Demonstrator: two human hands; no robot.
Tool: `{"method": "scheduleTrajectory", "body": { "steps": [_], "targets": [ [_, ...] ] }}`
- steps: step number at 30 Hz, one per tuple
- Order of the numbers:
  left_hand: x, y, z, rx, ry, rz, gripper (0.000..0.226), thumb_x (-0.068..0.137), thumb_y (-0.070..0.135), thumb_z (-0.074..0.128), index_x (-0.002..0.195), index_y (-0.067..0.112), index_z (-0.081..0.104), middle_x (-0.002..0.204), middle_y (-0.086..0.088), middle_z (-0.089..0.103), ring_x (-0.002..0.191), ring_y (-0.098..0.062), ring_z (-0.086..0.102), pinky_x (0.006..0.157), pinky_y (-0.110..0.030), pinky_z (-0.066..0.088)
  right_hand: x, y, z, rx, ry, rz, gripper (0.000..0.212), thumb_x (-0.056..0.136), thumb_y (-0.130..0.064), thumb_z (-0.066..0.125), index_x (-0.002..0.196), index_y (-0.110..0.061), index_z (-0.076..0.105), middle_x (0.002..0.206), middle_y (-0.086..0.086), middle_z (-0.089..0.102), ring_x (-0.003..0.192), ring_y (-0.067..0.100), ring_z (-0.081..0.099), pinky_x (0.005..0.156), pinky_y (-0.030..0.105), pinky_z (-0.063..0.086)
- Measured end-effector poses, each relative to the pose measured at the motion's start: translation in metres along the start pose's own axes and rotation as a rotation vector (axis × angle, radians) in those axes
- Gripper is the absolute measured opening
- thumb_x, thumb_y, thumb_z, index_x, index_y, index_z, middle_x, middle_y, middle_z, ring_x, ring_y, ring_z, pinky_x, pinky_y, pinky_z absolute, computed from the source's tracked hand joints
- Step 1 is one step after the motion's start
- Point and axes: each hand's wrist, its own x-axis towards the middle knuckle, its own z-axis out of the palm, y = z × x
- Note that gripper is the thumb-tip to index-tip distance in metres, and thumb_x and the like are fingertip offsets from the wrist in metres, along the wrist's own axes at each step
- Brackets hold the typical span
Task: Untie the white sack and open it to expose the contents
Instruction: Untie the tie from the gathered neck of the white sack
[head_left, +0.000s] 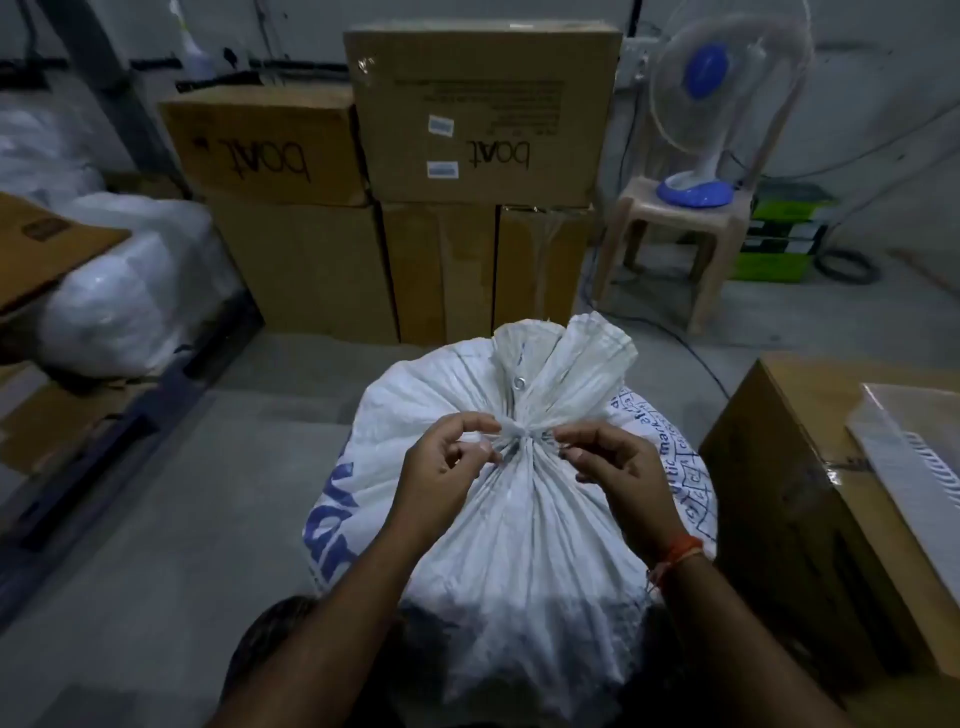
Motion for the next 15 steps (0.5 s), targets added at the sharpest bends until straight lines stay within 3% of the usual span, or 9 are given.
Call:
{"method": "scheduleTrajectory", "body": {
  "steps": [4, 10, 15],
  "targets": [
    [0.034, -0.031, 0.015, -0.001, -0.010, -0.011, 0.029, 0.100, -0.001, 0.060, 0.107, 0.024, 0.074, 0.120, 0.005, 0.074, 0.093, -0.017, 0.079, 0.087, -0.039, 0.063, 0.031, 0.027, -0.007, -0.036, 0.014, 0.020, 0.016, 0.083, -0.006, 0.068, 0.092, -0.014, 0.079, 0.099, 0.003, 0.077, 0.090, 0.011, 0.069, 0.073, 0.020, 0.052],
    [0.070, -0.063, 0.025, 0.017, -0.014, 0.030, 0.030, 0.096, 0.009, 0.062, 0.104, 0.035, 0.075, 0.124, 0.007, 0.071, 0.094, -0.022, 0.078, 0.084, -0.033, 0.061, 0.070, 0.061, -0.009, -0.092, -0.001, 0.018, 0.016, 0.085, -0.004, 0.068, 0.095, -0.011, 0.078, 0.099, 0.009, 0.076, 0.095, 0.032, 0.069, 0.083, 0.047, 0.056],
    [0.098, -0.068, 0.026, 0.016, -0.009, 0.045, 0.024, 0.097, 0.007, 0.061, 0.108, 0.023, 0.074, 0.129, 0.001, 0.069, 0.090, -0.022, 0.079, 0.076, -0.029, 0.059, 0.091, 0.069, -0.005, -0.072, -0.009, 0.020, 0.017, 0.083, -0.005, 0.067, 0.095, -0.009, 0.077, 0.101, 0.011, 0.073, 0.095, 0.037, 0.067, 0.080, 0.048, 0.057]
  ]
}}
